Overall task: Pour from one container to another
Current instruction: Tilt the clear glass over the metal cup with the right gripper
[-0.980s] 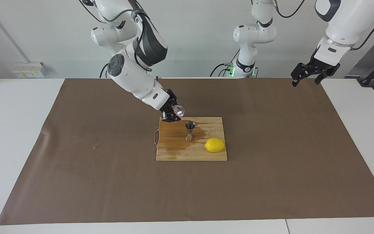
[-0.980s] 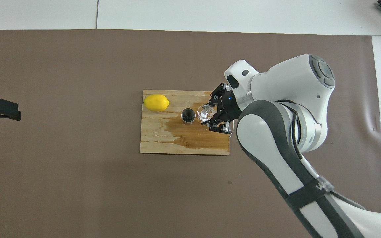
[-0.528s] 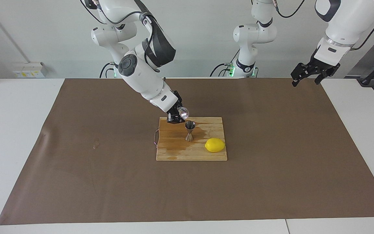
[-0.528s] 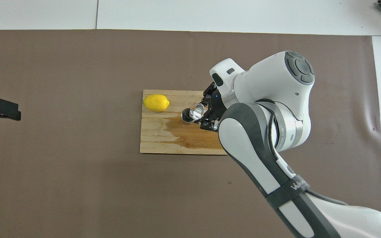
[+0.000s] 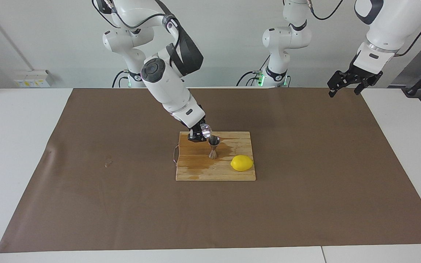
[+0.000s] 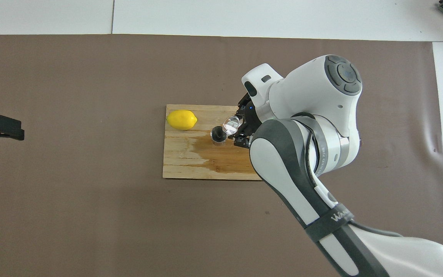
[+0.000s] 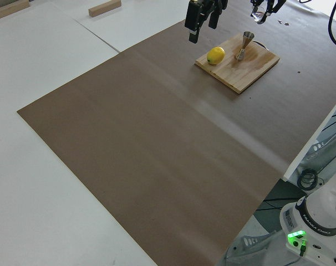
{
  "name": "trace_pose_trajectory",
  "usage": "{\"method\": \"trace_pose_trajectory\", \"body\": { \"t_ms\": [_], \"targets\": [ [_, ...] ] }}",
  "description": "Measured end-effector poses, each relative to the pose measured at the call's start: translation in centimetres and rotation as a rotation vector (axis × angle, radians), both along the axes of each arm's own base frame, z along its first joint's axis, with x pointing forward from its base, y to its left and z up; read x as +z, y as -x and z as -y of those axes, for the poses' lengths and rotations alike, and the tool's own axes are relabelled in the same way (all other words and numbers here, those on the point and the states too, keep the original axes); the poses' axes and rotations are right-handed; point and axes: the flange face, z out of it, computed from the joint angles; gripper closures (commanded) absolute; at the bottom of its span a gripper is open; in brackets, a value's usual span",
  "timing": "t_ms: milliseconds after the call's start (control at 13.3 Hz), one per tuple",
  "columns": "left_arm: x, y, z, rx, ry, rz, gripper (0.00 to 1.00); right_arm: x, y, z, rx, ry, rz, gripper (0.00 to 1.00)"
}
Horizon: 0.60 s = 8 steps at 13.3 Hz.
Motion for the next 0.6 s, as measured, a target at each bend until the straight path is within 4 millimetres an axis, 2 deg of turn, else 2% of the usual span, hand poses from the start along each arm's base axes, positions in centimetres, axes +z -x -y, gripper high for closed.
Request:
{"method": "trace_pose_trajectory", "body": {
  "t_ms": [226, 603],
  "targets": [
    [0.00, 0.00, 0.00, 0.000, 0.000, 0.000, 0.00, -0.48, 0.50, -0.83, 0.012, 0.039, -0.009, 0.68],
    [0.00, 0.00, 0.00, 0.000, 0.000, 0.000, 0.00, -0.77, 0.78, -0.73, 0.039, 0.091, -0.012, 0.68]
  ]
}}
